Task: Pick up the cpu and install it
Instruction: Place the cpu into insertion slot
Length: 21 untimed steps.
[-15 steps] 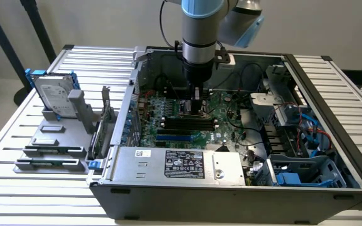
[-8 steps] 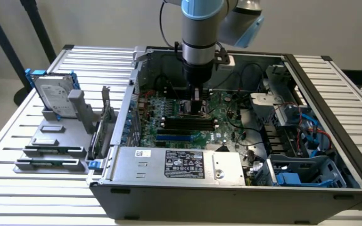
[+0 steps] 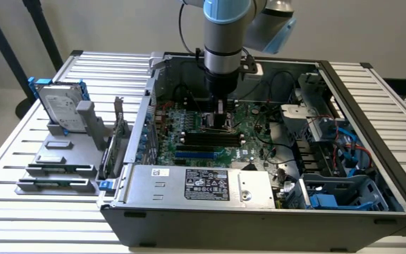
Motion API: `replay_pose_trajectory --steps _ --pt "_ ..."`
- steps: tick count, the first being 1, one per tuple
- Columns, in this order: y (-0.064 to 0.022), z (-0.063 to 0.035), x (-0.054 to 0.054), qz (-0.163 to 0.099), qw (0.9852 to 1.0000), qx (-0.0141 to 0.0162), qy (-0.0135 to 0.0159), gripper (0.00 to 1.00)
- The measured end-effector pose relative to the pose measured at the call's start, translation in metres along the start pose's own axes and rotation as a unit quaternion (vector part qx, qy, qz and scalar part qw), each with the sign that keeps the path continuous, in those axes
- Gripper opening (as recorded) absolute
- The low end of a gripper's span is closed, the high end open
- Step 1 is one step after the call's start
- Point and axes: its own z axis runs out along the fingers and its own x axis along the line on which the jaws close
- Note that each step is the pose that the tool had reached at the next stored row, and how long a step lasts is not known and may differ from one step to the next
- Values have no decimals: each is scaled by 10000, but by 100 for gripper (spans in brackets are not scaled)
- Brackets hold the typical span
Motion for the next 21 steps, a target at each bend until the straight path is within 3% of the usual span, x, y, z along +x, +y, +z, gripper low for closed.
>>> replay_pose_trajectory --steps 3,16,21 --pt "-1 8 0 3 10000 13 -1 55" --pt "-2 28 38 4 10000 14 -1 55" --pt "-3 35 54 3 10000 13 -30 55"
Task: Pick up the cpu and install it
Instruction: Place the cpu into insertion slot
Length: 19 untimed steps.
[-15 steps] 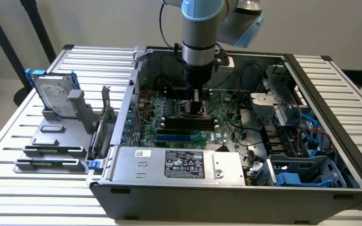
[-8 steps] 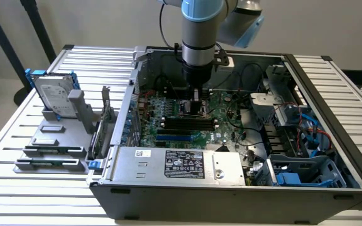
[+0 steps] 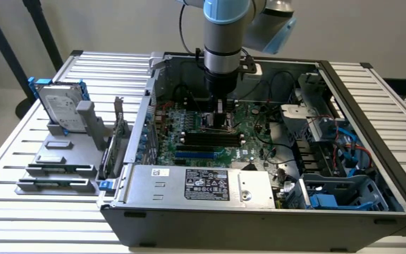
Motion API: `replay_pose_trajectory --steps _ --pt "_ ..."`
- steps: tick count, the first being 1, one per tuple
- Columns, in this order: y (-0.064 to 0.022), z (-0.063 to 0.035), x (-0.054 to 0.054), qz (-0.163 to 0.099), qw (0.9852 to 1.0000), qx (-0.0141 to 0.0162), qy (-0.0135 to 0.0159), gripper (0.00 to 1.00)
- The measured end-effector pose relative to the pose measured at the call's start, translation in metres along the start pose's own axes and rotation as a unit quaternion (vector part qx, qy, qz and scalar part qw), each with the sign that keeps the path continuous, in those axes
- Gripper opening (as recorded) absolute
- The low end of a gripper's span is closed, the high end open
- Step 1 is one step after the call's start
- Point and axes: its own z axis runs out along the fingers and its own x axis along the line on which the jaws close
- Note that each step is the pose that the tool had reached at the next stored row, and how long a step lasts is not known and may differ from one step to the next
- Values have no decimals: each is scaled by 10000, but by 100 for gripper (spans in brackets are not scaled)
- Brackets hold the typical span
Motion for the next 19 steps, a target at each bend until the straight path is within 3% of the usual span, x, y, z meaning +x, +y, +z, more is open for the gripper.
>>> replay_pose_trajectory --steps 3,6,19 --pt "0 2 6 -2 10000 -1 -54 55" --pt "0 3 13 -4 10000 -2 -86 55" --pt "3 17 26 -4 10000 -2 -91 55"
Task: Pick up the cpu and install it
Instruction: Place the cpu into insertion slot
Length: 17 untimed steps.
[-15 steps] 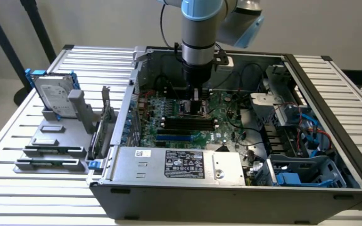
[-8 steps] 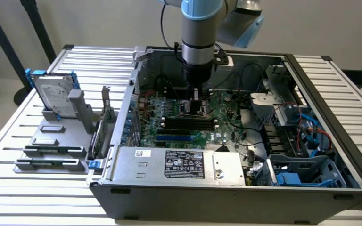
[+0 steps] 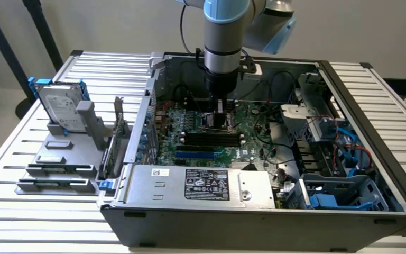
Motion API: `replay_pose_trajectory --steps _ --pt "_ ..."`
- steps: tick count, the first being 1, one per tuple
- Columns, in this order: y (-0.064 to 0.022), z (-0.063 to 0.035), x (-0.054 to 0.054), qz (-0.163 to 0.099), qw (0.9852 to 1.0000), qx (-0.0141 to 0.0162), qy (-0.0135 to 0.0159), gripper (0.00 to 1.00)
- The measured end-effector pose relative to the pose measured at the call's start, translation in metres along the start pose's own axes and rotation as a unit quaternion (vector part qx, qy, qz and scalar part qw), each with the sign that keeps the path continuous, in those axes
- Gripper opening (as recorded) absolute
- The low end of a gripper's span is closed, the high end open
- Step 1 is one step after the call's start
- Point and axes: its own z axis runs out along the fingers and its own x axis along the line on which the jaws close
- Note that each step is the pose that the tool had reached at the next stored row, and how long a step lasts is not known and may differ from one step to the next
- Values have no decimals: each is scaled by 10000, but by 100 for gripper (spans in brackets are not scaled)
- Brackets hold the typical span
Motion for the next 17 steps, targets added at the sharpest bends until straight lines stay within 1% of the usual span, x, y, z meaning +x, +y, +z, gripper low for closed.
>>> replay_pose_trajectory --steps 2,17 --pt "2 9 0 -1 10000 0 -6 55" --pt "1 19 0 -1 10000 0 -26 55"
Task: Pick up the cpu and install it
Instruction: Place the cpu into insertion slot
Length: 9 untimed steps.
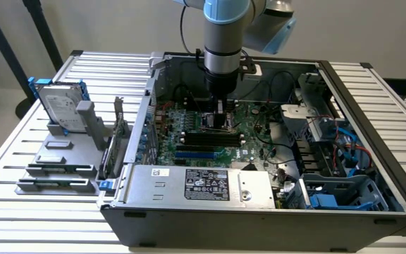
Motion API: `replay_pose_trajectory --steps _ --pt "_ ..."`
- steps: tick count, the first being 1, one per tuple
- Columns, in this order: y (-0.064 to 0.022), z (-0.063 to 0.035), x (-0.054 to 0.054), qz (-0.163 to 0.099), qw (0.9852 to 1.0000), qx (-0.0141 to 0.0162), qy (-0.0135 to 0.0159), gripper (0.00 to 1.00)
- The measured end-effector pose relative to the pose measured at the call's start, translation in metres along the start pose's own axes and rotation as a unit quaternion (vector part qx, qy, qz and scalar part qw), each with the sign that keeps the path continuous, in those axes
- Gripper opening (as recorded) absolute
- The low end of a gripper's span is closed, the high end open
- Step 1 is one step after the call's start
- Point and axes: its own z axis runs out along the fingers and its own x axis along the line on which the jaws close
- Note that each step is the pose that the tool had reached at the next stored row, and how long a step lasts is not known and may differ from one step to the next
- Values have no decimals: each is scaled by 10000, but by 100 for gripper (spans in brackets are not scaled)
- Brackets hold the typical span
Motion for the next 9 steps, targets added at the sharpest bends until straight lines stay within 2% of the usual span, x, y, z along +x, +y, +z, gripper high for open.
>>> replay_pose_trajectory --steps 6,7,9 --pt "0 1 0 0 10000 0 -7 56" --pt "0 1 0 0 10000 0 -7 63" --pt "0 1 0 0 10000 -1 -8 63"
